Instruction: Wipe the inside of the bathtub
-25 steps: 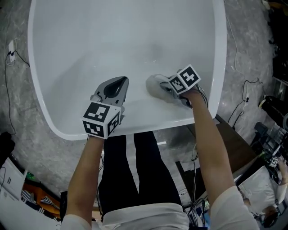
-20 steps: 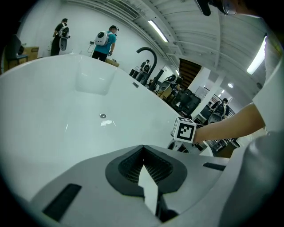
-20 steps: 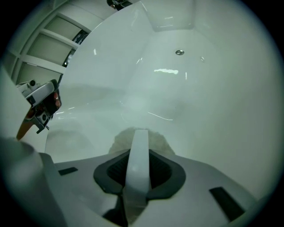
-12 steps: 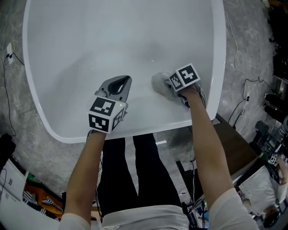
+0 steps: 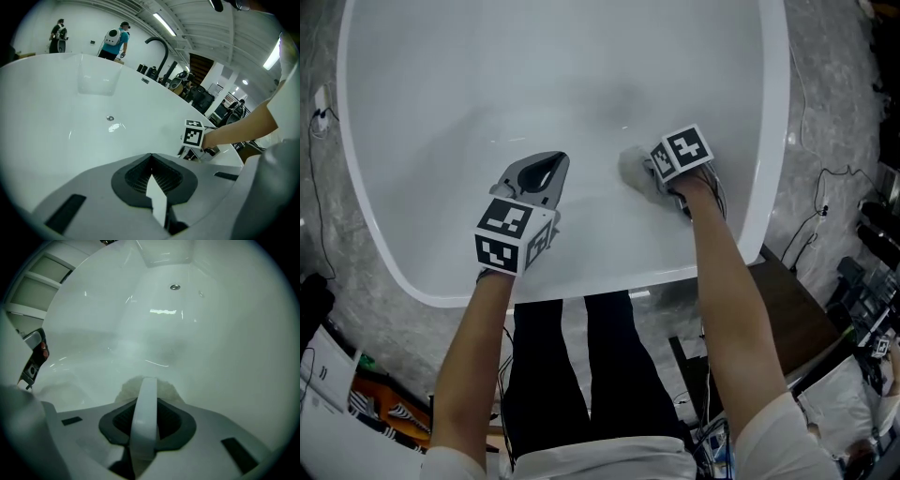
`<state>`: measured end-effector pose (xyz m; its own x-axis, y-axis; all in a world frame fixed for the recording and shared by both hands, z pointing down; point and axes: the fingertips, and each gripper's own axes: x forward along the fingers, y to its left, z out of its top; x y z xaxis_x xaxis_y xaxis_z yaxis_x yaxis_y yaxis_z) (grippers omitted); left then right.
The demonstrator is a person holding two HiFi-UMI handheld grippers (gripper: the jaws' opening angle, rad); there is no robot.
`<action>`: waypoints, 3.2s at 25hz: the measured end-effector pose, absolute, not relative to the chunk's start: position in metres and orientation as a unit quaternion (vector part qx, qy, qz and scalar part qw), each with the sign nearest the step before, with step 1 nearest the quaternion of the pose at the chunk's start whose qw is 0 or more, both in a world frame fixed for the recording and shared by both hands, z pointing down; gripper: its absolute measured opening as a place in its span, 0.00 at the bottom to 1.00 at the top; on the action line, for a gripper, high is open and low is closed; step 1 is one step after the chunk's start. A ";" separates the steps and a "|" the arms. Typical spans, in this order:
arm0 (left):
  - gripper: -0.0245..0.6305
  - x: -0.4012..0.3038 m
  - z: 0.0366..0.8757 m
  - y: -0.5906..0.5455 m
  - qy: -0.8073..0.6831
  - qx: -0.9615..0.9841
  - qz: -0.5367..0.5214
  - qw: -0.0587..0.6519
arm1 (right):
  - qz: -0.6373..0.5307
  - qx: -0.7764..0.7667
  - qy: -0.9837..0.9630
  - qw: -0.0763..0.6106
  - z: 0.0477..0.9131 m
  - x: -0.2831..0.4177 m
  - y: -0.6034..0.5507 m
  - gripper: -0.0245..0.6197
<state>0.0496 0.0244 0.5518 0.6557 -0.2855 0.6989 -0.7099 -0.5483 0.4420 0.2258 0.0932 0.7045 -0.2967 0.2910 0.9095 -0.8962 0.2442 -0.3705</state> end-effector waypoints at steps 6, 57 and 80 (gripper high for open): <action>0.05 0.038 0.560 0.016 -0.310 0.827 0.290 0.367 | 0.546 0.253 -0.586 0.543 0.730 0.218 0.085 0.18; 0.05 -0.150 0.562 0.010 -0.426 0.763 0.273 0.401 | 0.460 0.034 -0.775 0.431 0.705 -0.128 0.074 0.18; 0.05 -0.161 0.594 0.009 -0.420 0.751 0.279 0.425 | 0.493 0.084 -0.762 0.412 0.757 -0.164 0.054 0.18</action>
